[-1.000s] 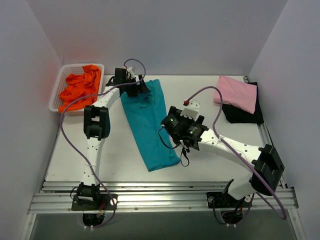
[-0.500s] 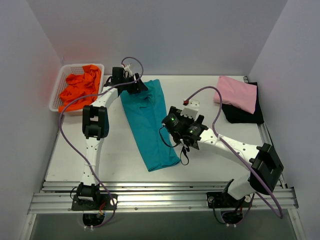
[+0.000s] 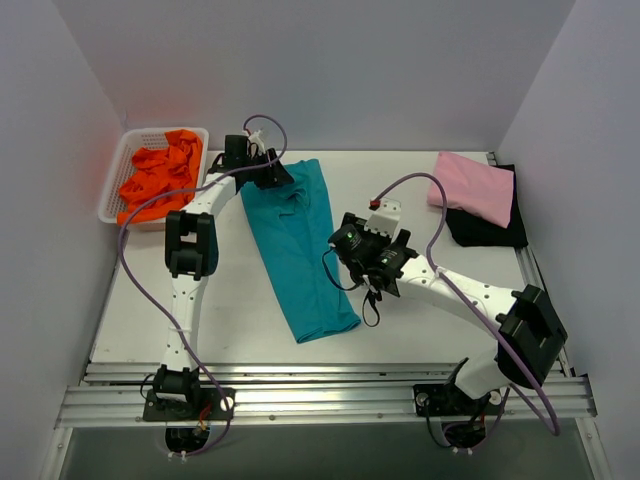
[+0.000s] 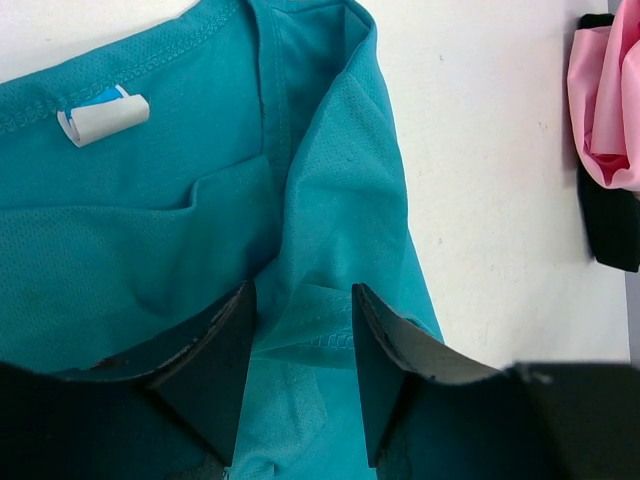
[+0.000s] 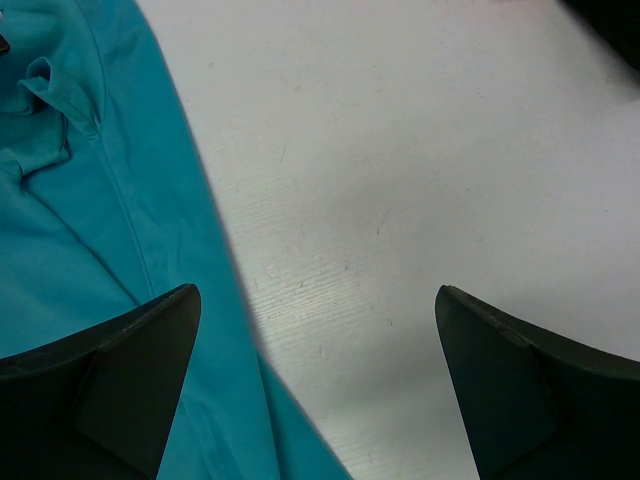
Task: Fold and stack the t-shirts
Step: Rotate the tshirt 90 degrees
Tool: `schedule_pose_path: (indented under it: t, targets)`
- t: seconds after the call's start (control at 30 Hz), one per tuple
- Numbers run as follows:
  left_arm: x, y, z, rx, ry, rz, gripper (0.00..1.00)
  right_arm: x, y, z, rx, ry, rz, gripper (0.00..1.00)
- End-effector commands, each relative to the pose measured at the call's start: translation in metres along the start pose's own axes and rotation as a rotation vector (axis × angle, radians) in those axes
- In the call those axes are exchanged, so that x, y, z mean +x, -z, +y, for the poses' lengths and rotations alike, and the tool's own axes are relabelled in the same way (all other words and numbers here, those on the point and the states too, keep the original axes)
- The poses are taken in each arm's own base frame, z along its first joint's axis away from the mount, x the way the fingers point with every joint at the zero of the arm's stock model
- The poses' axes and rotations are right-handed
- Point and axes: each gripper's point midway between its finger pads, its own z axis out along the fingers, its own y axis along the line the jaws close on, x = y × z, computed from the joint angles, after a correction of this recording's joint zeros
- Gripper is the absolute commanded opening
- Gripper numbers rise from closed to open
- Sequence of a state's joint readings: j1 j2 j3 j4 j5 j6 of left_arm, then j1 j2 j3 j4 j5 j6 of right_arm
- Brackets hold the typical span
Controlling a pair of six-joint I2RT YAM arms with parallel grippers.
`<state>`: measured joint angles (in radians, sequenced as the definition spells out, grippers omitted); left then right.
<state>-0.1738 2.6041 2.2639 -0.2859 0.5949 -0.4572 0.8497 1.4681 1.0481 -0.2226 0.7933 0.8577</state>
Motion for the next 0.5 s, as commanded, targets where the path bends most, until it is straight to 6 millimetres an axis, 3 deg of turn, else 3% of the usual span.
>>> schedule_pose_path:
  t: [0.0, 0.2, 0.23, 0.4, 0.47]
  targets:
    - [-0.007, -0.002, 0.004, -0.007, -0.032, -0.012, 0.48, -0.002, -0.003, -0.009, 0.013, -0.001, -0.004, 1.0]
    - [-0.001, -0.009, 0.014, -0.042, -0.015, 0.006, 0.13, -0.002, -0.006, -0.013, 0.01, -0.012, 0.004, 0.99]
    - [0.003, -0.011, 0.017, -0.052, -0.007, 0.017, 0.03, -0.001, -0.007, -0.014, 0.011, -0.014, 0.006, 0.99]
    - [-0.015, 0.001, 0.003, -0.059, -0.032, -0.024, 0.02, 0.0, -0.009, -0.015, 0.009, -0.017, 0.011, 0.99]
    - [-0.034, 0.015, -0.013, -0.053, -0.058, -0.064, 0.02, 0.002, -0.01, -0.015, 0.009, -0.014, 0.017, 0.99]
